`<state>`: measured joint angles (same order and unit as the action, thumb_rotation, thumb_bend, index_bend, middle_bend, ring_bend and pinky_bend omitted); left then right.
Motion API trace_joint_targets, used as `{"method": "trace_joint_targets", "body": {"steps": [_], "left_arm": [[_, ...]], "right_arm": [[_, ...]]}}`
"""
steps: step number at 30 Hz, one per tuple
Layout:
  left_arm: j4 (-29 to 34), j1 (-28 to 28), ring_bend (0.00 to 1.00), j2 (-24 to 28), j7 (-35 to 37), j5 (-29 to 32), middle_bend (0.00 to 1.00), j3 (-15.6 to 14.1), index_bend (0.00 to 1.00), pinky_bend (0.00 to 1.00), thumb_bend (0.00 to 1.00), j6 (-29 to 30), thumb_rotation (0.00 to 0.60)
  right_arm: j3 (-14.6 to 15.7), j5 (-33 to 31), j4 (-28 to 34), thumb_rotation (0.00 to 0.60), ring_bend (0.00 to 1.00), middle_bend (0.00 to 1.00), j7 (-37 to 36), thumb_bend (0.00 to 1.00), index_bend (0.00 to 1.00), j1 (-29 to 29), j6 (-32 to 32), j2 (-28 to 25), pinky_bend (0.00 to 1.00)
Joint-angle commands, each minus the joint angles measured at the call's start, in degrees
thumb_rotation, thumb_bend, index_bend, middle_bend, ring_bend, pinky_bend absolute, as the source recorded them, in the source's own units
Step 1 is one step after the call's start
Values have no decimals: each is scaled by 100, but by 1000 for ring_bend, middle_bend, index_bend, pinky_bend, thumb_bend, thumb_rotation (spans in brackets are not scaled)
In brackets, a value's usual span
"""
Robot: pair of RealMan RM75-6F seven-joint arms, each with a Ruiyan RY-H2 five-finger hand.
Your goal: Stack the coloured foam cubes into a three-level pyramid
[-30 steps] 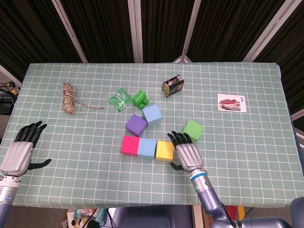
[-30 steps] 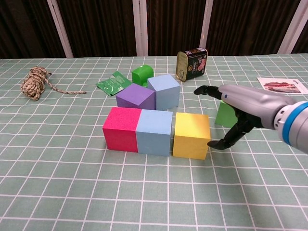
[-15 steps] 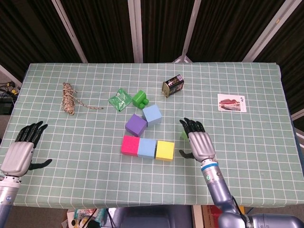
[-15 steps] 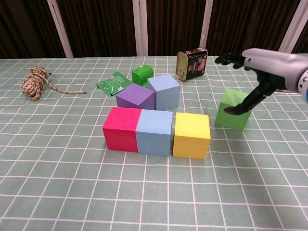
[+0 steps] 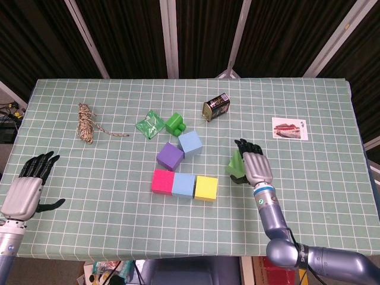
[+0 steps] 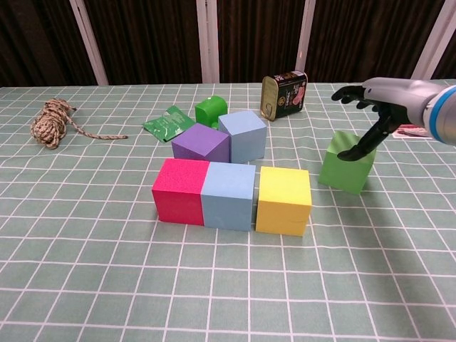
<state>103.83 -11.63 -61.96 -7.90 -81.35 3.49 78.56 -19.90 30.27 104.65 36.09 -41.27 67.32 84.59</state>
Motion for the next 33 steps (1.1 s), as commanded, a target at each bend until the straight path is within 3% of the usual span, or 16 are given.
{"method": "trace_joint_targets", "body": {"steps": [1, 12, 17, 33], "left_arm": [[-3, 0, 0, 0, 2, 6, 5, -1, 0, 0, 129, -5, 600], [4, -2, 0, 3, 13, 3, 5, -4, 0, 0, 129, -16, 600], [4, -3, 0, 3, 14, 4, 5, -10, 0, 0, 129, -26, 600], [4, -4, 0, 4, 28, -24, 5, -21, 0, 0, 129, -29, 600]], "right_arm": [[-3, -75, -107, 600, 0, 0, -17, 264, 0, -65, -31, 77, 0], [80, -244, -344, 600, 0, 5, 11, 264, 0, -200, -80, 178, 0], [116, -381, -543, 600, 16, 110, 23, 265, 0, -243, -75, 245, 0], [239, -588, -780, 600, 132, 262, 142, 264, 0, -312, 15, 302, 0]]}}
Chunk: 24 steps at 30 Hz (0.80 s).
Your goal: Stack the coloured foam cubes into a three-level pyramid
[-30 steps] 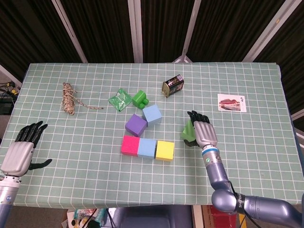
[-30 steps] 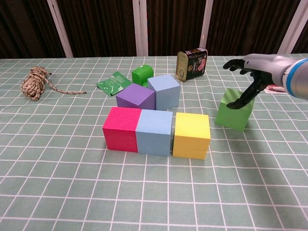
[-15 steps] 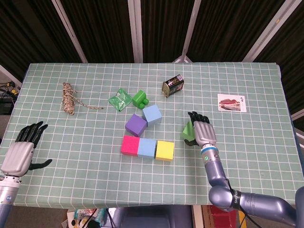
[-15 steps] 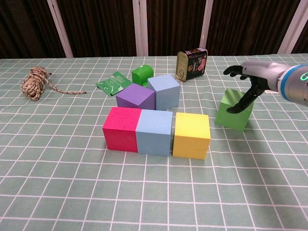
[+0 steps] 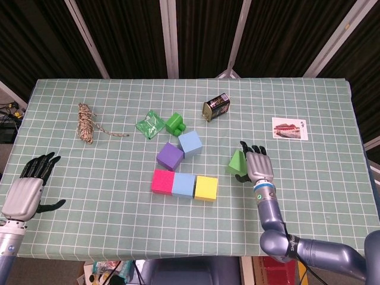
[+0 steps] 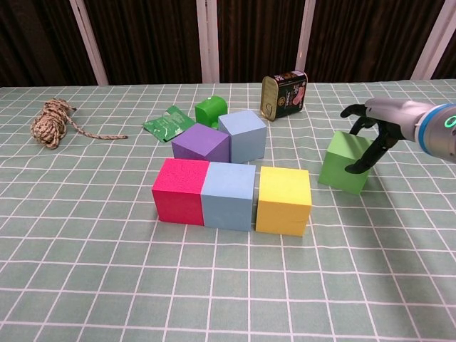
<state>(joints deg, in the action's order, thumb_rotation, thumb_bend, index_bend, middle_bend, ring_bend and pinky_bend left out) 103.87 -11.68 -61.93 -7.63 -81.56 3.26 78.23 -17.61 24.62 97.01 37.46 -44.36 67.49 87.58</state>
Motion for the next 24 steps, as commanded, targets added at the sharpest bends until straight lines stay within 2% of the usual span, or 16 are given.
{"method": "trace_joint_targets", "body": {"steps": [1, 8, 14, 24], "left_arm": [[0, 1, 0, 1, 1, -4, 5, 3, 0, 0, 129, 6, 600], [-3, 2, 0, 1, 5, -5, 6, 0, 0, 0, 130, 3, 600], [-12, 4, 0, -4, 20, -22, 6, 4, 0, 0, 130, 21, 600], [-8, 1, 0, -4, -18, -57, 6, -7, 0, 0, 130, 25, 600]], "right_arm": [[15, -34, -28, 600, 144, 271, 3, 264, 0, -4, -3, 3, 0], [84, 17, -69, 600, 181, 313, -4, 330, 0, -6, -65, -30, 0], [191, 272, -78, 600, 184, 322, -132, 347, 0, 46, -308, -222, 0], [405, 1157, -69, 600, 184, 322, -834, 348, 0, 300, -1037, -794, 0]]}}
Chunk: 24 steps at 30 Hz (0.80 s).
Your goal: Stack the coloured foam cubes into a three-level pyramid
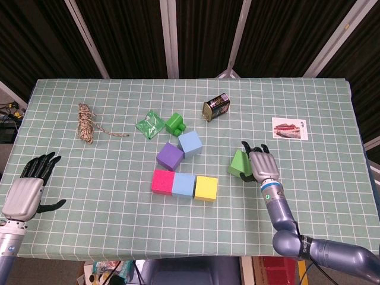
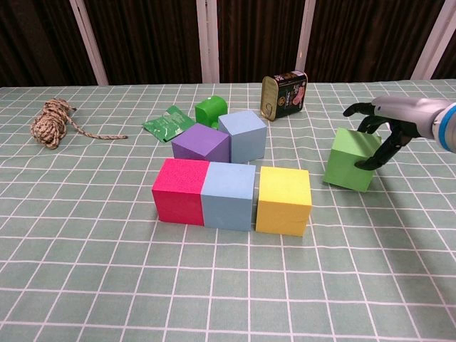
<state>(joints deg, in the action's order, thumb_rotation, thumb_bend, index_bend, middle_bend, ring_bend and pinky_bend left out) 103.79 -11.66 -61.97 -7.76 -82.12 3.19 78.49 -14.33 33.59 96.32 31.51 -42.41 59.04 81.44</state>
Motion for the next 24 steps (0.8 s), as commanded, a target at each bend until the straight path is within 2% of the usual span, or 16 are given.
{"method": "trace_joint_targets", "body": {"steps": [1, 15, 24], "left_arm": [[1, 0, 0, 0, -10, -4, 6, -4, 0, 0, 129, -2, 600], [-8, 7, 0, -43, -110, -66, 6, -38, 0, 0, 129, 19, 600], [17, 20, 0, -73, -199, -120, 7, -61, 0, 0, 129, 55, 600]], "right_arm": [[89, 350, 8, 600, 184, 322, -331, 348, 0, 143, -234, -239, 0], [336, 1810, -92, 600, 184, 322, -1594, 348, 0, 484, -1128, -984, 0], [518, 2898, -48, 600, 184, 322, -2389, 348, 0, 764, -1174, -1263, 0]]}}
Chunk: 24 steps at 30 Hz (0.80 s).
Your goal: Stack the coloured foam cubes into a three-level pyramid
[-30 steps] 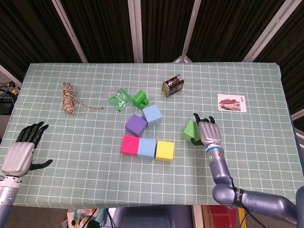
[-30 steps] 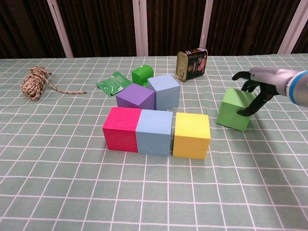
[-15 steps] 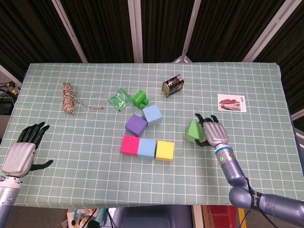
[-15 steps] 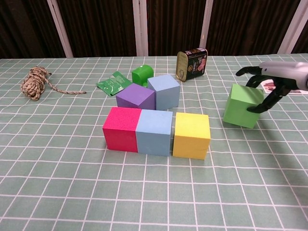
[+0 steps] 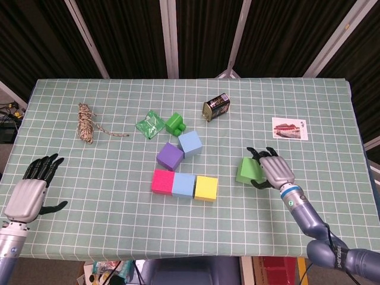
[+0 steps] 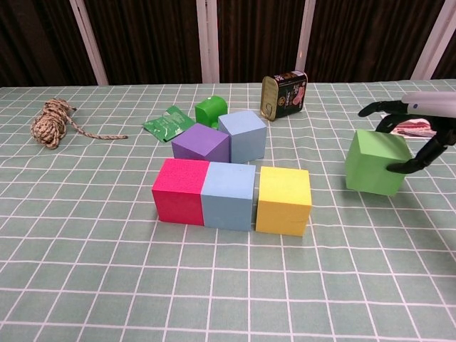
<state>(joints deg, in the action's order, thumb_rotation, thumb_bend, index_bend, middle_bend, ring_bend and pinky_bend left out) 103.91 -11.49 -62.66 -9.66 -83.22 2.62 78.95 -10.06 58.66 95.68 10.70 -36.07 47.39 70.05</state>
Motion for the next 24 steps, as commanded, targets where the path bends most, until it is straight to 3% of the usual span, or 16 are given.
{"method": "trace_joint_targets", "body": {"steps": [1, 9, 24], "left_arm": [[9, 5, 0, -5, -17, -16, 6, -5, 0, 0, 129, 14, 600], [19, 21, 0, -11, -50, -113, 7, -30, 0, 0, 129, 68, 600], [53, 63, 0, -31, -159, -254, 7, -97, 0, 0, 130, 136, 600]], "right_arm": [[122, 537, 6, 600, 184, 322, -408, 348, 0, 163, -4, -155, 0], [339, 1524, -233, 600, 184, 322, -1203, 347, 0, 336, 71, -334, 0], [687, 2330, -609, 600, 184, 322, -1993, 347, 0, 501, 239, -430, 0]]}}
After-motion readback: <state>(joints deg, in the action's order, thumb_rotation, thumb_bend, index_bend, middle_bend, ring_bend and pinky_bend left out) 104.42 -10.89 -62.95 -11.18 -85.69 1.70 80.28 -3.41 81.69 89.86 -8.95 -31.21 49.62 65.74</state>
